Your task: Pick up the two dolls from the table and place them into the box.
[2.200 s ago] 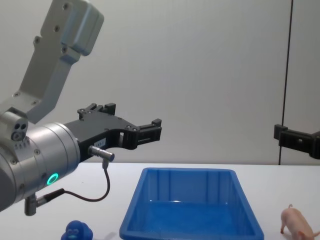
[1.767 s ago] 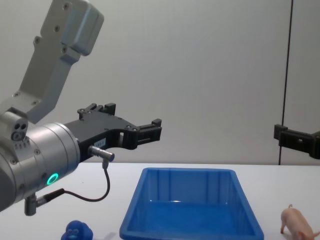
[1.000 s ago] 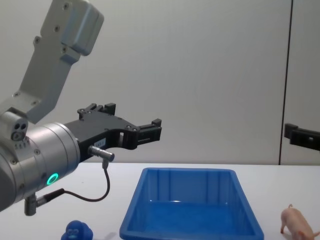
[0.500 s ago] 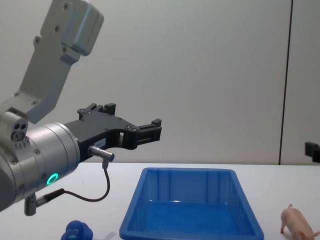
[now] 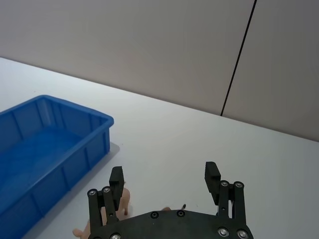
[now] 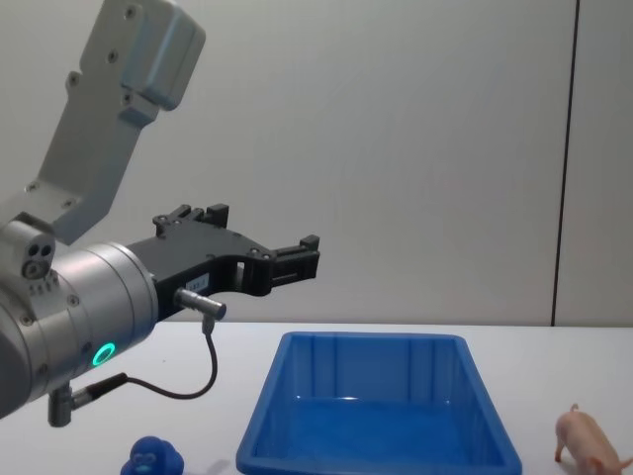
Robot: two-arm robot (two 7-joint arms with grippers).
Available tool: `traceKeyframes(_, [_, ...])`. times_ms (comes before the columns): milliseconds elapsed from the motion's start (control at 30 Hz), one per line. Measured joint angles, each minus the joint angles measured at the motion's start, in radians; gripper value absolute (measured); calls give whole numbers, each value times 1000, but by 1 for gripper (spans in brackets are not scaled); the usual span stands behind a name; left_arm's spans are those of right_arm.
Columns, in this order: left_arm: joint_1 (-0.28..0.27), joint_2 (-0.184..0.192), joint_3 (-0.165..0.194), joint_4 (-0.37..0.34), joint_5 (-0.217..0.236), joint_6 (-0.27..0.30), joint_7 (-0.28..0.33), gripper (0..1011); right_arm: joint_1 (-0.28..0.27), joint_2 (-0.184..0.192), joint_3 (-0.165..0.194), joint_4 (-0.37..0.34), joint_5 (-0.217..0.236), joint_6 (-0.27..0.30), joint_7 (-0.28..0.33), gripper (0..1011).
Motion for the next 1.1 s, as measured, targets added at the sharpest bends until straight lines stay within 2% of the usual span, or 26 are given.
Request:
traceKeyframes(500, [0,0,0,0,0,0,0,1002,-20,33,15,25,-18,52,48,1001])
traceKeyframes(1100, [0,0,0,0,0,0,0,1002,-19,31,-8,58,-55,84,112,1001])
